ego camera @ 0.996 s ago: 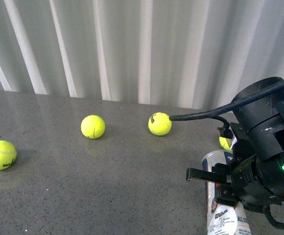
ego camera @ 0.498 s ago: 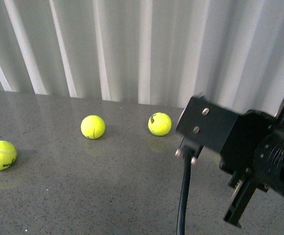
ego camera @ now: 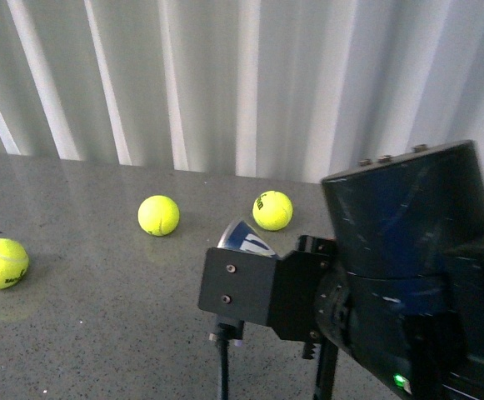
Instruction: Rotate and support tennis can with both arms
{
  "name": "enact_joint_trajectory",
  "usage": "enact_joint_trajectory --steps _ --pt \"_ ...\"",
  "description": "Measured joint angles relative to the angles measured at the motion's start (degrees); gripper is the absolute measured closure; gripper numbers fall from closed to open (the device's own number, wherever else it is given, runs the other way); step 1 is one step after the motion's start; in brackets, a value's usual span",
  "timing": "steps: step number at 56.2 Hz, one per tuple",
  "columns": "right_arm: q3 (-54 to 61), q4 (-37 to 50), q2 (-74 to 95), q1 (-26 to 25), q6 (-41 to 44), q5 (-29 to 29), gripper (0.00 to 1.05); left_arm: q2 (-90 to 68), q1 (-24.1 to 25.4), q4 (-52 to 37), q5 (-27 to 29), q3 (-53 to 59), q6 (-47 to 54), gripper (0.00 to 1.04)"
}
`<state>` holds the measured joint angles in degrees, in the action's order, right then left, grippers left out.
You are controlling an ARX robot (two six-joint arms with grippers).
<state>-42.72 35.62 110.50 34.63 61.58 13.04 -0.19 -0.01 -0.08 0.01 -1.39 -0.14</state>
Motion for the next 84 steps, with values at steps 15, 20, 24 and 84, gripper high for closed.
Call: enact_joint_trajectory --steps 15,20,24,84 --pt "-11.1 -11.6 6.4 2.0 -11.0 -5.2 0.99 0.0 0.0 0.0 0.0 0.0 0.0 0.07" --pt "-13.9 -14.6 8.6 2.0 -12.3 -4.8 0.99 0.0 0.0 0.0 0.0 0.0 0.0 0.07" --pt "-15.6 -16.6 10.4 1.8 -12.3 -4.5 0.99 0.0 0.0 0.0 0.0 0.0 0.0 0.07" --pt "-22.4 -17.4 19.7 2.4 -8.5 -6.2 0.61 0.0 0.0 0.0 0.0 0.0 0.0 0.07"
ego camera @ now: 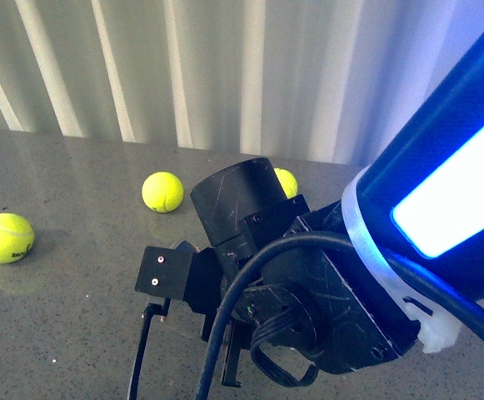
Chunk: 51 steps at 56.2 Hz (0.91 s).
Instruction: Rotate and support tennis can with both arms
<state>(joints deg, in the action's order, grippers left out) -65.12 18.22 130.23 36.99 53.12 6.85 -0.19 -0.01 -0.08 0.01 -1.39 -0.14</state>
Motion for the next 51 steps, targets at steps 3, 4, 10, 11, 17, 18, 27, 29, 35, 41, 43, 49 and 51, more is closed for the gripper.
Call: enact_joint_trajectory --steps 3,4,10,11,17,18,27,29,35,41,43,49,51 --pt "0.8 -0.4 -0.6 0.0 0.0 -0.3 0.52 0.0 0.0 0.0 0.0 0.0 0.0 0.07" --pt "1.0 -0.5 -0.8 0.0 0.0 -0.2 0.5 0.0 0.0 0.0 0.0 0.0 0.0 0.07" --pt "2.8 -1.5 -2.3 0.0 -0.5 -0.3 0.34 0.0 0.0 0.0 0.0 0.0 0.0 0.07" --pt "3.2 -1.7 -2.6 0.0 -0.5 -0.3 0.3 0.0 0.0 0.0 0.0 0.0 0.0 0.07" --pt "5.3 -1.8 -4.7 -0.2 -0.5 -0.3 0.11 0.0 0.0 0.0 0.0 0.0 0.0 0.07" --pt "5.5 -1.8 -4.9 -0.2 -0.4 -0.3 0.09 0.0 0.0 0.0 0.0 0.0 0.0 0.07" --pt "7.6 -1.8 -8.2 -1.0 -0.5 -0.4 0.08 0.0 0.0 0.0 0.0 0.0 0.0 0.07" --pt "8.0 -1.8 -8.9 -1.2 -0.5 -0.4 0.07 0.0 0.0 0.0 0.0 0.0 0.0 0.07" --pt "9.1 -1.8 -10.9 -2.1 -0.7 -0.5 0.07 0.0 0.0 0.0 0.0 0.0 0.0 0.07" --pt "10.4 -2.0 -12.9 -3.1 -0.9 -0.5 0.07 0.0 0.0 0.0 0.0 0.0 0.0 0.07" --pt "11.0 -2.0 -13.7 -3.4 -1.1 -0.5 0.07 0.0 0.0 0.0 0.0 0.0 0.0 0.07" --pt "14.5 -2.0 -17.6 -4.4 -1.8 -0.8 0.07 0.0 0.0 0.0 0.0 0.0 0.0 0.07" --pt "16.9 -1.7 -20.0 -5.0 -2.1 -1.0 0.07 0.0 0.0 0.0 0.0 0.0 0.0 0.07"
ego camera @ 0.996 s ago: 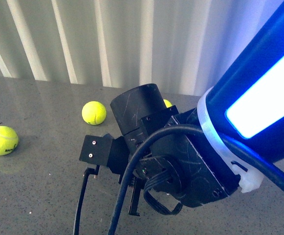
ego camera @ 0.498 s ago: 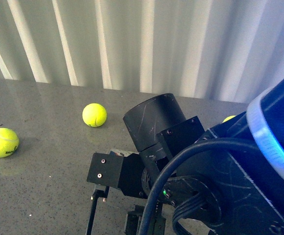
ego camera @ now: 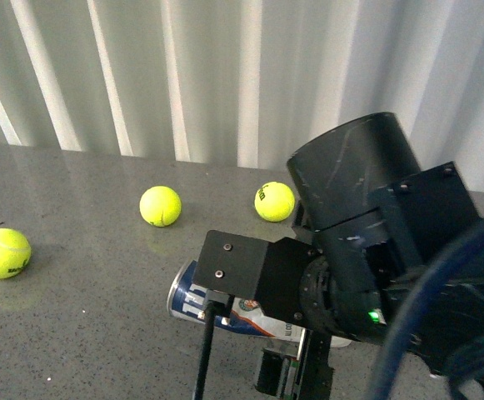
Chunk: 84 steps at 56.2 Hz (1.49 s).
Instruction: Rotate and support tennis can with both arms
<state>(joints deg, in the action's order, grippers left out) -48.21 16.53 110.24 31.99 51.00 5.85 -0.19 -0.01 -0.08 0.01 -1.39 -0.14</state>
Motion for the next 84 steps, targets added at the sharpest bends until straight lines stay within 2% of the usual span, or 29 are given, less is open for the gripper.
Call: enact_joint_trajectory --steps 9,15,20,24,26,38,46,49,53,58,59,63,68,73,84 --pt "8.2 1.3 -7.1 -2.3 -0.5 -1.4 0.07 0.0 0.0 0.0 0.0 0.0 0.0 0.07" --pt "14.8 4.1 -13.7 -6.3 -1.0 -1.7 0.07 0.0 0.0 0.0 0.0 0.0 0.0 0.07" --pt "18.8 8.9 -18.7 -11.7 -3.0 -0.1 0.07 0.0 0.0 0.0 0.0 0.0 0.0 0.07" --pt "20.9 13.0 -21.5 -17.0 -4.3 3.3 0.07 0.0 0.0 0.0 0.0 0.0 0.0 0.07" --pt "22.1 15.8 -23.2 -21.2 -5.3 5.8 0.07 0.0 0.0 0.0 0.0 0.0 0.0 0.07" --pt "26.2 22.2 -34.7 -40.4 -10.8 11.5 0.07 0.0 0.0 0.0 0.0 0.0 0.0 0.07" --pt "26.5 22.5 -47.5 -47.6 -14.1 13.7 0.07 0.0 0.0 0.0 0.0 0.0 0.0 0.07" --pt "26.4 19.3 -57.3 -47.8 -16.2 13.6 0.07 0.0 0.0 0.0 0.0 0.0 0.0 0.07" --pt "26.5 15.4 -70.2 -44.4 -16.7 15.3 0.07 0.0 0.0 0.0 0.0 0.0 0.0 0.07" --pt "27.6 10.3 -85.6 -34.4 -15.1 21.5 0.07 0.0 0.0 0.0 0.0 0.0 0.0 0.07" --pt "27.3 7.4 -88.5 -32.5 -16.6 20.3 0.09 0.0 0.0 0.0 0.0 0.0 0.0 0.07" --pt "23.3 -9.2 -92.7 -32.0 -26.1 6.0 0.21 0.0 0.0 0.0 0.0 0.0 0.0 0.07" --pt "25.0 -21.2 -95.2 -31.8 -37.7 -4.8 0.36 0.0 0.0 0.0 -0.1 0.0 0.0 0.07" --pt "29.5 -22.2 -96.5 -31.8 -45.1 -5.7 0.51 0.0 0.0 0.0 0.0 0.0 0.0 0.07" --pt "34.8 -19.9 -100.4 -31.9 -49.5 -5.7 0.86 0.0 0.0 0.0 0.0 0.0 0.0 0.07"
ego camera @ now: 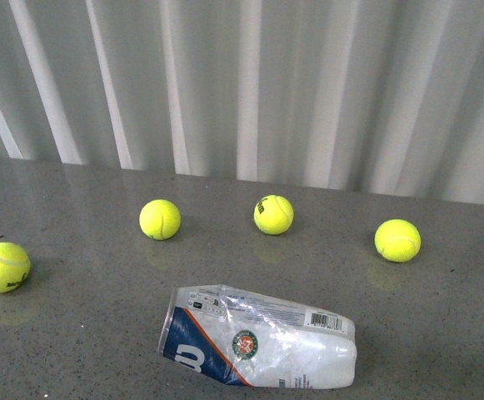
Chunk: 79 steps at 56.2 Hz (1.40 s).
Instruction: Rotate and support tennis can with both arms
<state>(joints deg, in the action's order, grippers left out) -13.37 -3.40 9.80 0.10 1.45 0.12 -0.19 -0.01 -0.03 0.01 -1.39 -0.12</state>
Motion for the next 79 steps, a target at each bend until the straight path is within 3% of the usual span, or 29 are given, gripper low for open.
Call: enact_joint_trajectory --steps 5,76,79 --pt "2.0 0.7 -1.1 0.0 -0.4 0.0 1.02 0.0 0.0 0.0 0.0 0.0 0.0 0.07" --pt "13.1 3.2 -9.6 0.0 -0.8 0.0 1.01 0.0 0.0 0.0 0.0 0.0 0.0 0.07" --pt "13.1 3.2 -9.6 0.0 -0.8 0.0 0.98 0.0 0.0 0.0 0.0 0.0 0.0 0.07"
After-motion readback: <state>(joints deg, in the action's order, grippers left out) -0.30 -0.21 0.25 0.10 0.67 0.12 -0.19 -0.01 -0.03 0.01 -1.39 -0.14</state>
